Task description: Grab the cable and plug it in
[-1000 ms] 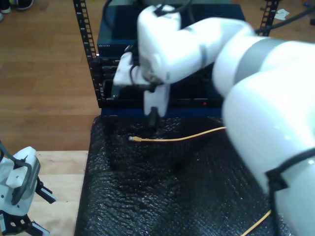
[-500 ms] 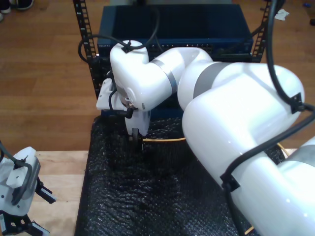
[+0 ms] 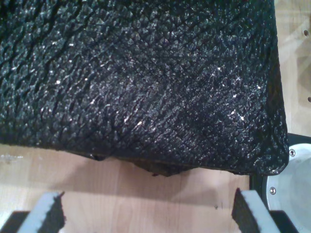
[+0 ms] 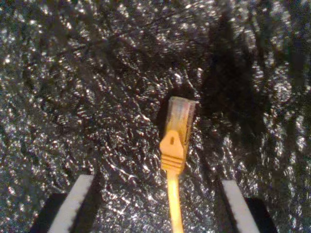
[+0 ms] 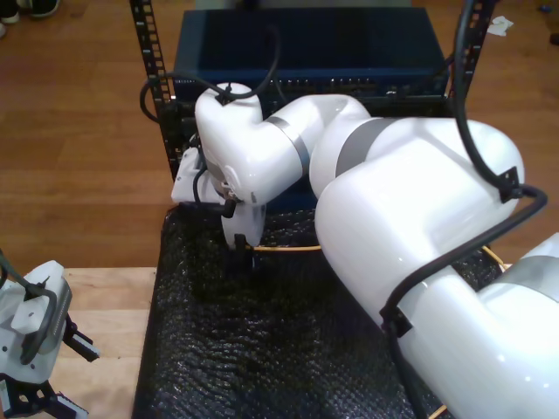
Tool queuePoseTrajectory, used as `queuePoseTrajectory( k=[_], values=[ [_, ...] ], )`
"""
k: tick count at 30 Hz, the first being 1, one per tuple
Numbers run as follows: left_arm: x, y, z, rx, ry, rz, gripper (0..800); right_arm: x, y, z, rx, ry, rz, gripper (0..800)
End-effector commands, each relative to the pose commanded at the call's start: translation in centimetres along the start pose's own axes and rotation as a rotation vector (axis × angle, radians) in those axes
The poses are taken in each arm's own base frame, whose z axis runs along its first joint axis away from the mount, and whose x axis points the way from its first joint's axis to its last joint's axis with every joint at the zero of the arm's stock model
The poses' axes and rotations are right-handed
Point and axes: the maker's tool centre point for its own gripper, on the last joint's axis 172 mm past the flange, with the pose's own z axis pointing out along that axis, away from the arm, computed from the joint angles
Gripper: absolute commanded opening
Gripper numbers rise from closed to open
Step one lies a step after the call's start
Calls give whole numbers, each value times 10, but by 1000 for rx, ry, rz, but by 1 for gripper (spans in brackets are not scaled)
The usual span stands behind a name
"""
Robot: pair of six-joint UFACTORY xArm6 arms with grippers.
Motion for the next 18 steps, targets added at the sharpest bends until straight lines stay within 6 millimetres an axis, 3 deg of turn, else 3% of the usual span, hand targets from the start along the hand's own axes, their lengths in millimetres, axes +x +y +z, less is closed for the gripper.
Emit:
queuePoseTrajectory(
  k=[11, 18],
  values=[
    [0, 0, 0, 0, 0, 0, 800, 7, 6, 2, -23, 24, -2, 565],
    [0, 0, 0, 0, 0, 0, 800, 9, 9, 3, -38, 24, -11, 500]
  ],
)
